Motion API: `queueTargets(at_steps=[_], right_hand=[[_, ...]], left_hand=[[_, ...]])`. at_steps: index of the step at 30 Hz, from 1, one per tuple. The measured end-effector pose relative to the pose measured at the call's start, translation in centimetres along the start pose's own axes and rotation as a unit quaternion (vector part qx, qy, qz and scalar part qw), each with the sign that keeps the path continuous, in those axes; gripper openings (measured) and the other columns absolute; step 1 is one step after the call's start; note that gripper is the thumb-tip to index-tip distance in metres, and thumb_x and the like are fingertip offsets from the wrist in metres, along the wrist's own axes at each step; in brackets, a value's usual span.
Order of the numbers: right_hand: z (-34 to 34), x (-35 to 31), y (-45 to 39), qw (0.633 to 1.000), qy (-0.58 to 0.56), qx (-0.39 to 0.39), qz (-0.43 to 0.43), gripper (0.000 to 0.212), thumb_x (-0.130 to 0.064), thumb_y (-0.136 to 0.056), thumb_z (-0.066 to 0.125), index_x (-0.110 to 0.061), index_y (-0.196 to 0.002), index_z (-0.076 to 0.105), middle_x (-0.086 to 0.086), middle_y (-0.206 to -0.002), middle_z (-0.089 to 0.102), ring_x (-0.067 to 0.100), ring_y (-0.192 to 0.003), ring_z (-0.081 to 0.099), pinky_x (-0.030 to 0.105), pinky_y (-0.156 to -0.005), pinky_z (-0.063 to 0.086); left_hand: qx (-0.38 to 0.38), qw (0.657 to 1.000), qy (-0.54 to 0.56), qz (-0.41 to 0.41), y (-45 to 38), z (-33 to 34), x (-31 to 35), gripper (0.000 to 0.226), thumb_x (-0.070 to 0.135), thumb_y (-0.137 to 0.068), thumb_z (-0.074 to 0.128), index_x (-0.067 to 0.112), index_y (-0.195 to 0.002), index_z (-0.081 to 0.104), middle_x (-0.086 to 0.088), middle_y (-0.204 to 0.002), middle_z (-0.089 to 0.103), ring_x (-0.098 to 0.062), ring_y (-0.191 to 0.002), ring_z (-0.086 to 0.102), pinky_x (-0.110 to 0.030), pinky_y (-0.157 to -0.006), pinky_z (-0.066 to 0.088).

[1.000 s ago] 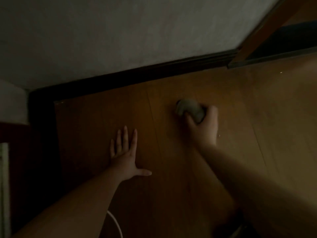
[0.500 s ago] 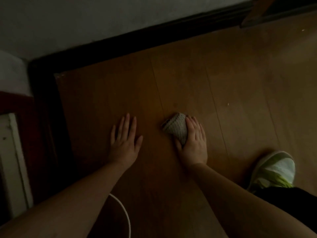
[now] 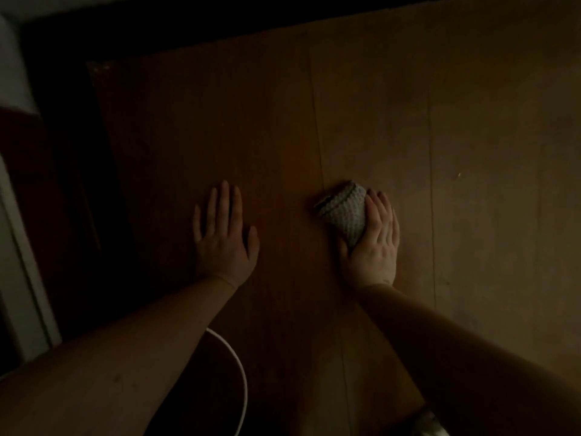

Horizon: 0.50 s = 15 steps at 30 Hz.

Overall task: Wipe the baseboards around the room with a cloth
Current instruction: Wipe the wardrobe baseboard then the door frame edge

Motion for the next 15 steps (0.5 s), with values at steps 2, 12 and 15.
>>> queueTargets(at_steps=[2,12,15], right_hand=[[-0.12,-0.13,-0.08,1.000,-0.001,-0.003,0.001,0.068,-0.040,-0.092,0.055,-0.007,-0.146,0.028,0.015,-0.153,0.037,0.027,-0.148,0.024,0.044,-0.123,0.014],[0.09,0.03,-0.18,1.000,0.010,-0.015,-0.015,0.071,-0.039,-0.091,0.056,-0.008,-0.146,0.025,0.016,-0.152,0.036,0.029,-0.148,0.024,0.047,-0.122,0.015],[0.16,-0.14,-0.20,1.000,0.004,-0.001,-0.024,0.070,-0.040,-0.091,0.053,-0.008,-0.146,0.025,0.015,-0.152,0.037,0.029,-0.148,0.024,0.046,-0.123,0.014]], left_hand=[[-0.001,1.000,-0.014,0.008,-0.05,-0.06,0.00,0.070,0.046,-0.099,0.027,0.012,-0.159,0.015,-0.013,-0.166,0.014,-0.031,-0.152,0.013,-0.055,-0.120,0.013],[0.001,1.000,-0.024,0.016,-0.27,-0.03,0.05,0.073,0.052,-0.098,0.025,0.014,-0.159,0.009,-0.013,-0.166,0.009,-0.032,-0.152,0.011,-0.057,-0.119,0.012],[0.010,1.000,-0.022,0.015,-0.13,0.08,0.06,0.074,0.053,-0.097,0.021,0.015,-0.158,0.003,-0.013,-0.166,0.007,-0.032,-0.152,0.010,-0.057,-0.119,0.011]])
Point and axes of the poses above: each hand's wrist, its own y-axis away from the middle knuckle, its own z-axis out of the palm, x = y × z, the point moved 5 cm from there along -y, towards the middle knuckle
